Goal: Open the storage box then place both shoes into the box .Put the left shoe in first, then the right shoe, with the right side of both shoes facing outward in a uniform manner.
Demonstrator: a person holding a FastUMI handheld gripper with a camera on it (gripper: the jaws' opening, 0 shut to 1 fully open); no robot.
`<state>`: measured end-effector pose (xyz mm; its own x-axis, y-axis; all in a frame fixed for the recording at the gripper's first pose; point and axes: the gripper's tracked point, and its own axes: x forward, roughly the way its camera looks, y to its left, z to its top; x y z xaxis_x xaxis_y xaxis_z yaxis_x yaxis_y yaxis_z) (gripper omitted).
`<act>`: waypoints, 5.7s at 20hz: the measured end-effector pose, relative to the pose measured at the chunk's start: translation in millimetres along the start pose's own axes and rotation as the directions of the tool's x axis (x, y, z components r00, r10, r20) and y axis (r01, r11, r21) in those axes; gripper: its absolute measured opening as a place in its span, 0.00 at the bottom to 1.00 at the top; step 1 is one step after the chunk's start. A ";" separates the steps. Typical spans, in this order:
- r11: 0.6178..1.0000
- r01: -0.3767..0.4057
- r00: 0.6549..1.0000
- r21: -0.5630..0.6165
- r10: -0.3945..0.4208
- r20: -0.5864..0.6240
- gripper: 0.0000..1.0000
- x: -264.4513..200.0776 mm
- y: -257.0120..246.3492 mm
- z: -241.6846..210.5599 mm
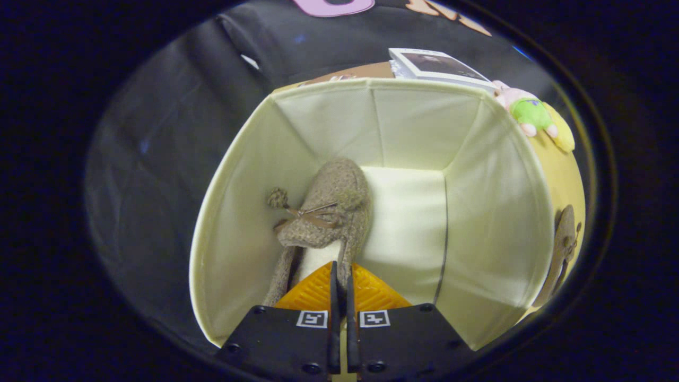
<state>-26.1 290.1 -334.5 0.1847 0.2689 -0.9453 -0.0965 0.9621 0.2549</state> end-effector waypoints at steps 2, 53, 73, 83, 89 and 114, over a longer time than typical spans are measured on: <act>0.999 -0.022 1.000 -0.029 0.022 -0.006 0.39 -0.1 6.2 -4.1; 0.963 0.269 0.934 -0.031 -0.253 0.254 1.00 -135.3 -433.2 -69.4; 0.954 0.206 0.973 0.217 -0.224 0.062 0.04 -94.9 -447.3 -90.3; 0.923 0.055 0.988 0.381 -0.106 0.114 0.03 -126.1 -385.2 -68.5; 0.932 -0.010 0.981 0.363 -0.061 0.183 0.03 -152.6 -327.2 -34.7; 0.975 -0.103 0.967 0.197 0.052 0.250 0.04 -117.4 -68.1 25.3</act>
<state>-16.4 194.2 -235.7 0.4183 0.3208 -0.8498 0.0791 0.9191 0.3859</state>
